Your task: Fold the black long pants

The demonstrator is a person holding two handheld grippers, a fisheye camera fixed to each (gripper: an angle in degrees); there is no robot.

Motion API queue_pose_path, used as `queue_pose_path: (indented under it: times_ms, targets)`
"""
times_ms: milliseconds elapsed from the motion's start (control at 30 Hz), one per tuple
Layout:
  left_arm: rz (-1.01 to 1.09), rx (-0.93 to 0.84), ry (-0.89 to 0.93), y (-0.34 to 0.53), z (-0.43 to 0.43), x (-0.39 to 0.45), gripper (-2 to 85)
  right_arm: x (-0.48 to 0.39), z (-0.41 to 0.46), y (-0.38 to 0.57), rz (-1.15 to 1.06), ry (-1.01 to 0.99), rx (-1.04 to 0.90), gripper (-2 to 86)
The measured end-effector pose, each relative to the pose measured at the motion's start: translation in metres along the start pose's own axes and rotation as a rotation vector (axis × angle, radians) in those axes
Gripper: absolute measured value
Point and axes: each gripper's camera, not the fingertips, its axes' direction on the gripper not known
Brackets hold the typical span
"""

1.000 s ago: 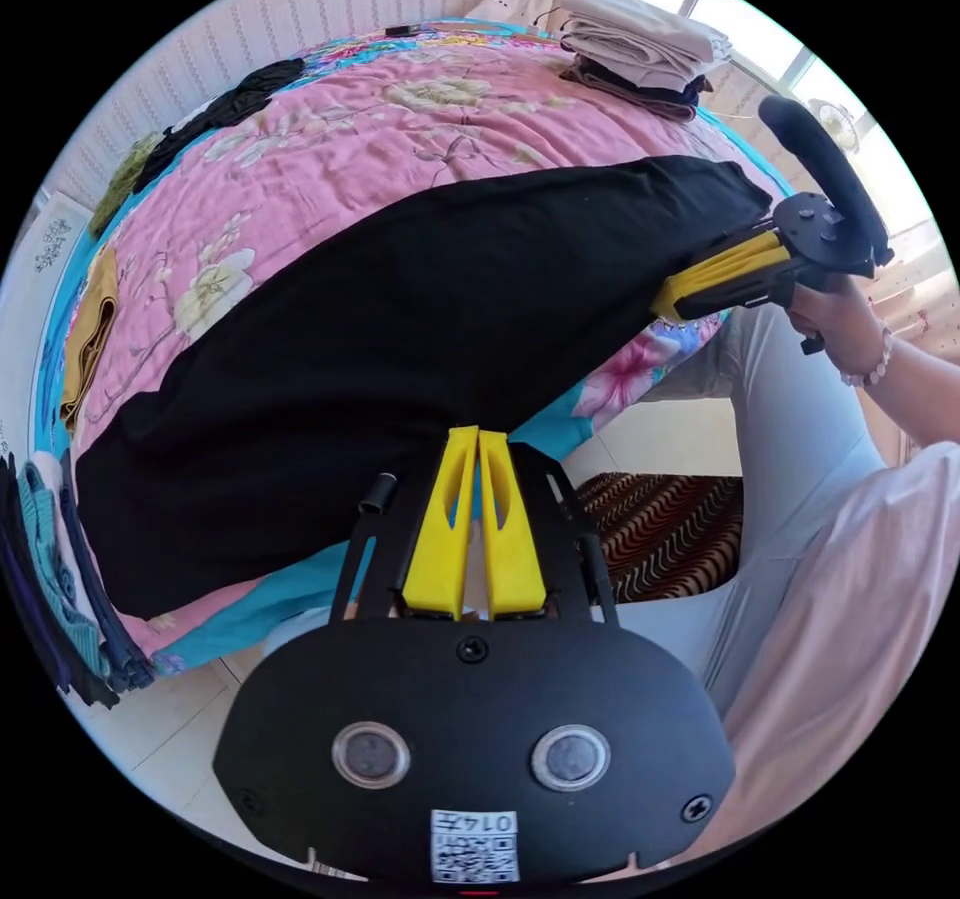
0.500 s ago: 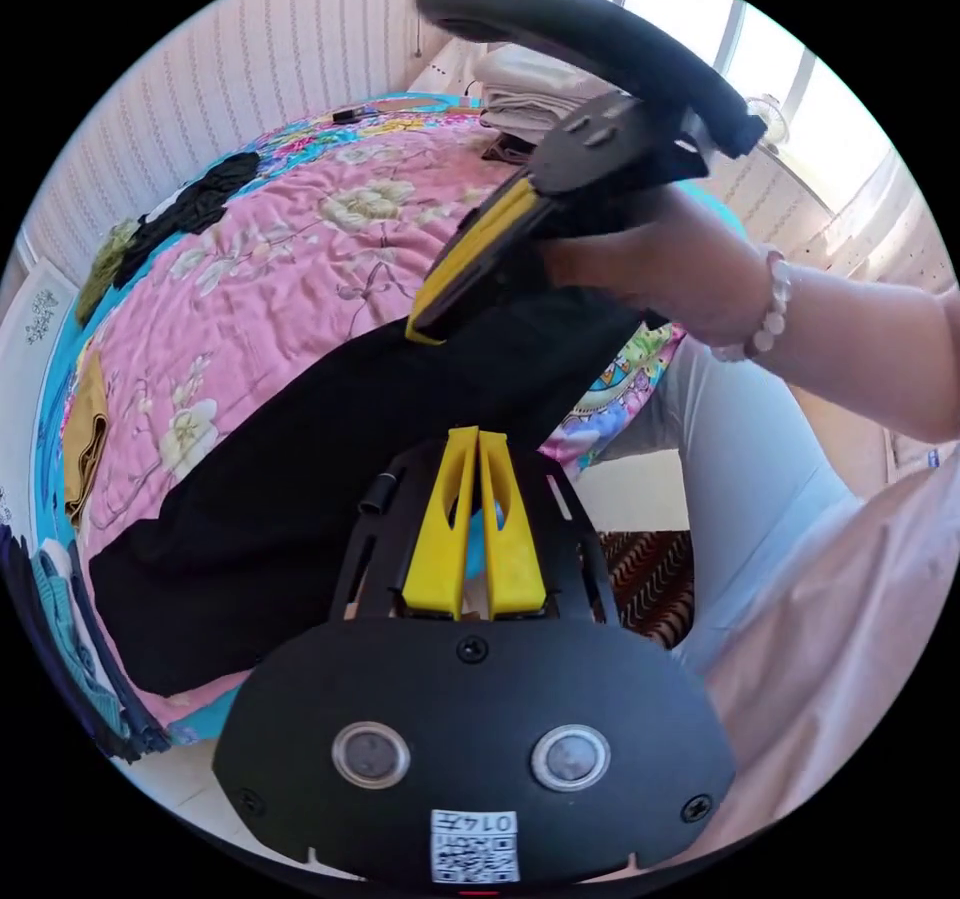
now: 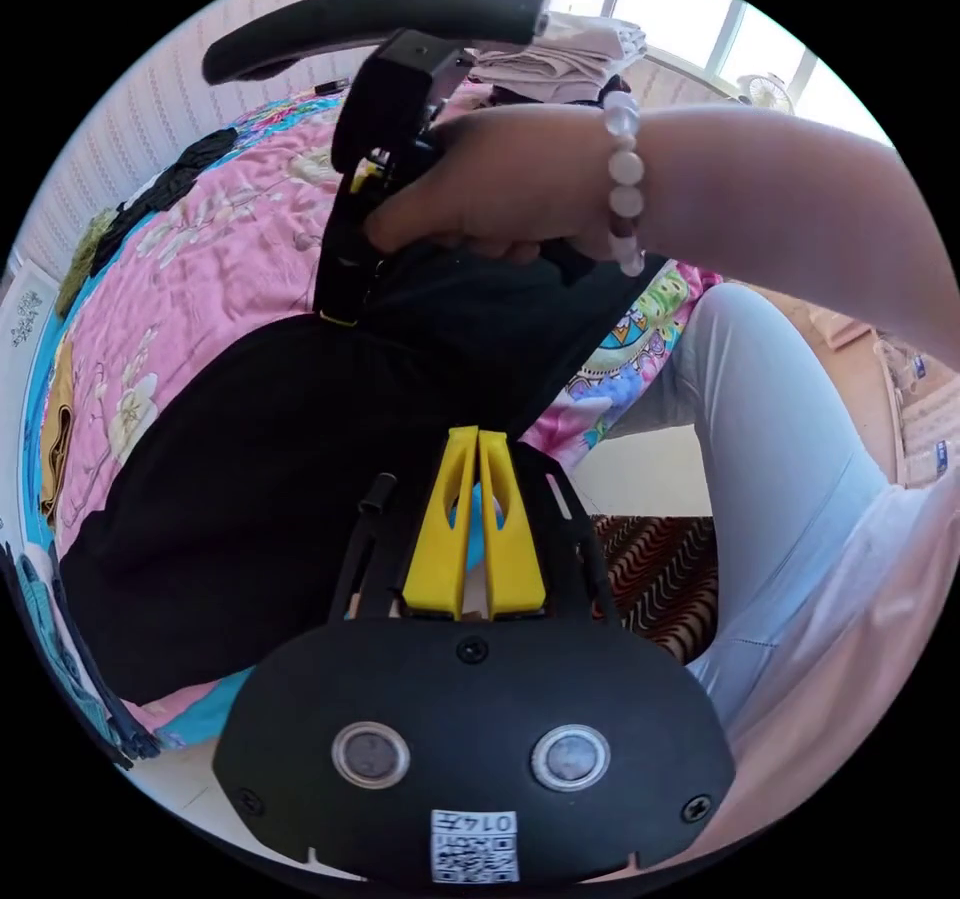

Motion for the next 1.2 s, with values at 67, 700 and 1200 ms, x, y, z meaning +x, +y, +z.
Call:
queue_pose_path:
  times_ms: [67, 700, 1200]
  targets:
    - [0.019, 0.017, 0.016, 0.001, -0.006, 0.004, -1.0, 0.024, -0.030, 0.017, 0.043, -0.092, 0.051, -0.5]
    - [0.304, 0.061, 0.131, -0.200, 0.025, 0.103, 3.9, 0.313, -0.256, 0.574, 1.417, 0.001, 1.022, 10.8]
    - [0.668, -0.147, 0.104, -0.411, 0.190, 0.296, 7.0, 0.358, -0.298, 0.637, 1.353, -0.228, 1.117, 3.1]
